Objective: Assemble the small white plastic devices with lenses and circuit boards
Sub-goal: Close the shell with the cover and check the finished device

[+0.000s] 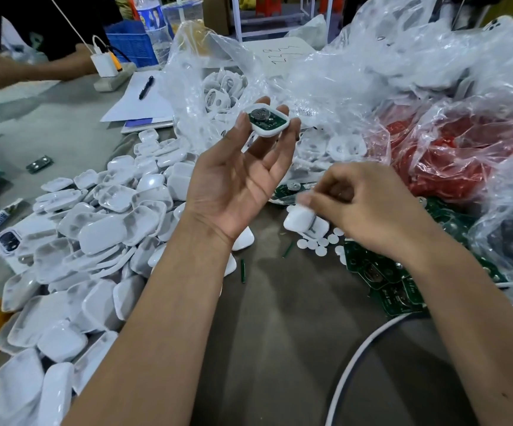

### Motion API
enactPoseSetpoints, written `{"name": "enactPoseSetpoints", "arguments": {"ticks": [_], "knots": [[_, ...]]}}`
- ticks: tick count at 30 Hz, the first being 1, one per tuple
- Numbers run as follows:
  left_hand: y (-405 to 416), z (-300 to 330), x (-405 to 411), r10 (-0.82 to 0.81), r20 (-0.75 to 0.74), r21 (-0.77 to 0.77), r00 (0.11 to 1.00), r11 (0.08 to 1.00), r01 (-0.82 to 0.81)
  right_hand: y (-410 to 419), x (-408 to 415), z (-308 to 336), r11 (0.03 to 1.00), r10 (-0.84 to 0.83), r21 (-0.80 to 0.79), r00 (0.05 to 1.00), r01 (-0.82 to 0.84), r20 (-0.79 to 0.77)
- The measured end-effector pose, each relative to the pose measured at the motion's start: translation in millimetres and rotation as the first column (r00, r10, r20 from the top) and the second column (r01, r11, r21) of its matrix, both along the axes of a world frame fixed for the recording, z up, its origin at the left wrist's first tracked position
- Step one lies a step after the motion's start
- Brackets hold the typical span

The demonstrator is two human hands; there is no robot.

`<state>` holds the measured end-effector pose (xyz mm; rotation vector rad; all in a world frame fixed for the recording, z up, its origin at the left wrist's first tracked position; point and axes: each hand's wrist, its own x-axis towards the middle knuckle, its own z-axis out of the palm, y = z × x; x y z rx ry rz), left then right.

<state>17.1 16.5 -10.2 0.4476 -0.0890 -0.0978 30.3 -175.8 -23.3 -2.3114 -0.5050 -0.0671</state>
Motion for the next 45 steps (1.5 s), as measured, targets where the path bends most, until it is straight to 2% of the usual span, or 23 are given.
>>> {"name": "enactPoseSetpoints", "arguments": {"ticks": [2, 4, 7, 12, 16, 20, 22, 24, 26, 30, 33, 35, 37, 41, 43, 45], "knots": [[1, 0, 0, 0.008, 0.000, -0.001, 1.000, 1.000, -0.008, 4, -1, -2, 0.981, 0.081, -0.175, 0.996, -0.084, -0.024], [0, 0, 0, 0.011, -0.003, -0.006, 1.000, 1.000, -0.011, 5, -2, -2, 0.958, 0.128, -0.256, 0.991, -0.130, -0.026], [1, 0, -1, 0.009, -0.001, -0.010, 1.000, 1.000, -0.009, 4, -3, 0, 0.970, 0.169, -0.172, 0.985, -0.171, -0.025], [1, 1, 0, 0.026, -0.011, -0.003, 1.000, 1.000, -0.026, 3, -4, 4, 0.981, 0.172, -0.123, 0.971, -0.153, 0.165], [1, 1, 0, 0.042, -0.022, 0.011, 0.999, 0.999, -0.042, 2, -4, 4, 0.973, 0.213, -0.134, 0.950, -0.186, 0.230], [0, 0, 1, 0.043, -0.031, 0.003, 0.999, 0.999, -0.043, 0, -3, 4, 0.959, 0.225, -0.225, 0.949, -0.174, 0.222], [0, 0, 1, 0.045, -0.031, 0.002, 0.999, 0.999, -0.045, -2, -2, 6, 0.964, 0.196, -0.223, 0.955, -0.146, 0.224], [1, 0, 1, 0.045, -0.028, 0.002, 0.999, 0.999, -0.045, -3, -4, 9, 0.969, 0.207, -0.176, 0.961, -0.175, 0.184], [1, 1, 1, 0.044, -0.026, -0.001, 0.999, 0.999, -0.044, 0, -10, 13, 0.949, 0.293, -0.154, 0.951, -0.276, 0.098], [1, 0, 1, 0.041, -0.024, -0.013, 0.999, 0.999, -0.041, 15, -22, 12, 0.836, 0.482, -0.242, 0.870, -0.492, -0.104], [2, 0, 1, 0.040, -0.022, -0.014, 0.999, 0.999, -0.040, 21, -26, 7, 0.785, 0.510, -0.326, 0.848, -0.526, -0.142], [1, -1, 1, 0.040, -0.024, -0.011, 0.999, 0.999, -0.041, 20, -25, 7, 0.799, 0.499, -0.319, 0.858, -0.511, -0.124], [1, -1, 1, 0.043, -0.023, -0.003, 0.999, 0.999, -0.043, 17, -22, 9, 0.846, 0.463, -0.250, 0.881, -0.472, -0.098], [1, 0, 1, 0.057, -0.018, -0.004, 0.998, 0.998, -0.057, -1, -16, 16, 0.936, 0.349, 0.068, 0.937, -0.346, -0.034], [1, 0, 1, 0.066, -0.017, -0.004, 0.998, 0.998, -0.066, -5, -13, 18, 0.929, 0.308, 0.228, 0.951, -0.292, -0.034], [2, 0, 1, 0.068, -0.021, 0.004, 0.997, 0.998, -0.067, -6, -11, 20, 0.842, 0.318, 0.490, 0.942, -0.227, -0.109]]}}
